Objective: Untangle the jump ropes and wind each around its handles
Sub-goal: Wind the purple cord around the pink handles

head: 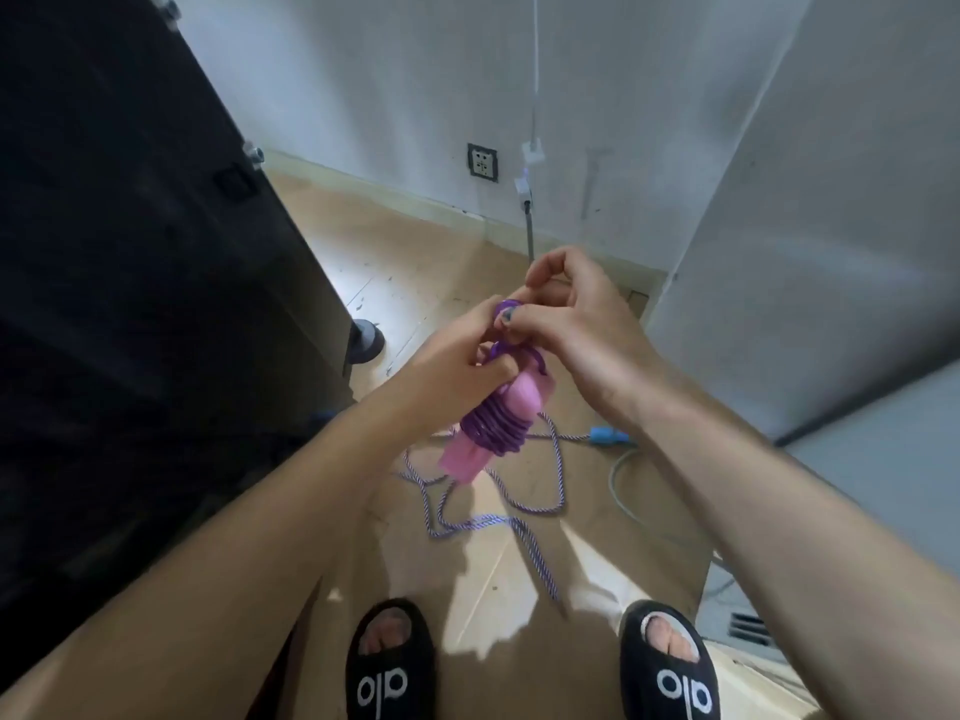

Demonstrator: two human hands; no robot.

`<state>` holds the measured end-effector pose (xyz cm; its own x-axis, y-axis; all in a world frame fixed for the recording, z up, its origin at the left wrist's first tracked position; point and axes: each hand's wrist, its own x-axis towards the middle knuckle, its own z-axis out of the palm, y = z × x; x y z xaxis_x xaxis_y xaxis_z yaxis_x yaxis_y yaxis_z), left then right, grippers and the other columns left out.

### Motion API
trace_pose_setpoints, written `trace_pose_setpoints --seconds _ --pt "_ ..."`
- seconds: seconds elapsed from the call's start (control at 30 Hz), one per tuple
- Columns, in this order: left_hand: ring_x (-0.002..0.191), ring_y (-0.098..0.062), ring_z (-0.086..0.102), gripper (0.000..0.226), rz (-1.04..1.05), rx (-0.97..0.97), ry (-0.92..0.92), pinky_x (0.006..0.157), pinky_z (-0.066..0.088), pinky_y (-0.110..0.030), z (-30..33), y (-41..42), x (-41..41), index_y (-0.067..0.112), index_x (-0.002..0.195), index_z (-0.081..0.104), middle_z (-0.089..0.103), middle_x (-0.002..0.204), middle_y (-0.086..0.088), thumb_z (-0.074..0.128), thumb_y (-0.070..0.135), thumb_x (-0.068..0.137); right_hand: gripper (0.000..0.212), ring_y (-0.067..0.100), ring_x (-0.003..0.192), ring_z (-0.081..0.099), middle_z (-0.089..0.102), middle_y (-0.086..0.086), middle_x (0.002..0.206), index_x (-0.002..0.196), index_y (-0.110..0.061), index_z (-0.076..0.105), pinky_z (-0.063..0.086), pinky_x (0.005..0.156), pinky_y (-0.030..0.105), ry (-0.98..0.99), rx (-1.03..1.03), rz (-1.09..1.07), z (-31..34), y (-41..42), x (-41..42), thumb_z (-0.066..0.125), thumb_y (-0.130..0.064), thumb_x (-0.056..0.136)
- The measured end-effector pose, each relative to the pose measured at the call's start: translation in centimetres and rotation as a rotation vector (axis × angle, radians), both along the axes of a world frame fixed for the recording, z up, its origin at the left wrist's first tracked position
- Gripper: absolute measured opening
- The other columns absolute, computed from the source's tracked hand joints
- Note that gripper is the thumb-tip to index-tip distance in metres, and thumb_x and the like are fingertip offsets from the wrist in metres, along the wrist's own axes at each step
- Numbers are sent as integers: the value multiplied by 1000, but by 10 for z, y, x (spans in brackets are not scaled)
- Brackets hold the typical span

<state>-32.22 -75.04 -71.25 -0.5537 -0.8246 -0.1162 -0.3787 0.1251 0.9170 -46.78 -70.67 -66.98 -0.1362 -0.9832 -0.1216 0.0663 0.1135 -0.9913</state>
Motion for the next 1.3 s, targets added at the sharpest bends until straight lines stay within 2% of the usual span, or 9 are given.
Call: trace_pose_setpoints --seconds 0.1,0.2,0.33,0.53,0.67,0.83,0.97,1.1,1.3 --pt "97 -33 72 39 19 -3 49 92 56 -54 29 -50 -13 20 128 59 70 111 -12 60 3 94 31 26 67 59 62 10 77 93 -13 47 47 70 49 -44 -31 -40 19 -52 -11 66 7 78" --pt "102 -30 72 44 22 -46 56 93 56 -53 73 -86 -25 26 136 56 71 112 -6 59 19 93 29 25 67 61 63 13 77 94 -13 47 52 70 56 16 -86 -82 59 -90 -18 63 8 84" --pt "95 -17 68 26 -31 -95 10 86 56 -41 160 -124 -36 15 120 62 72 102 -1 47 22 100 24 24 76 68 68 8 80 94 -16 51 57 75 44 149 -154 -94 139 -123 -28 66 2 86" --pt "92 -29 69 14 43 -132 6 89 54 -52 320 -173 -44 31 95 67 71 93 3 56 33 87 23 26 72 61 59 17 72 91 -15 52 53 74 39 287 -228 -131 297 -166 -49 69 -1 83" --pt "73 -17 60 10 -51 -133 64 72 48 -33 425 -199 -44 19 88 63 65 82 -2 59 16 97 21 18 77 57 59 9 86 95 -17 54 52 79 43 311 -191 -141 399 -192 -58 63 0 87" --pt "71 -7 62 19 -43 -109 113 72 51 -21 541 -219 -47 14 91 64 64 83 -3 54 1 101 5 0 63 54 63 -4 76 91 -12 64 44 61 15 507 -154 -133 505 -203 -52 60 -12 95" --pt "73 -6 59 20 -49 -152 65 72 49 -18 603 -233 -52 15 87 64 63 82 1 53 9 103 16 -1 60 52 63 -6 71 81 -14 66 40 59 13 554 -150 -213 559 -211 -50 59 -16 96" --pt "80 -9 66 21 -44 -140 83 85 58 -33 640 -246 -60 14 98 70 68 87 2 52 21 105 18 18 76 62 70 4 82 88 -10 70 50 73 34 526 -159 -318 588 -229 -53 59 -22 97" --pt "69 -10 57 34 35 -248 -32 68 47 -31 671 -277 -91 11 76 65 60 75 -3 52 23 105 14 8 75 63 70 -8 79 88 -21 71 50 71 29 525 -167 -355 607 -267 -77 61 -26 96"
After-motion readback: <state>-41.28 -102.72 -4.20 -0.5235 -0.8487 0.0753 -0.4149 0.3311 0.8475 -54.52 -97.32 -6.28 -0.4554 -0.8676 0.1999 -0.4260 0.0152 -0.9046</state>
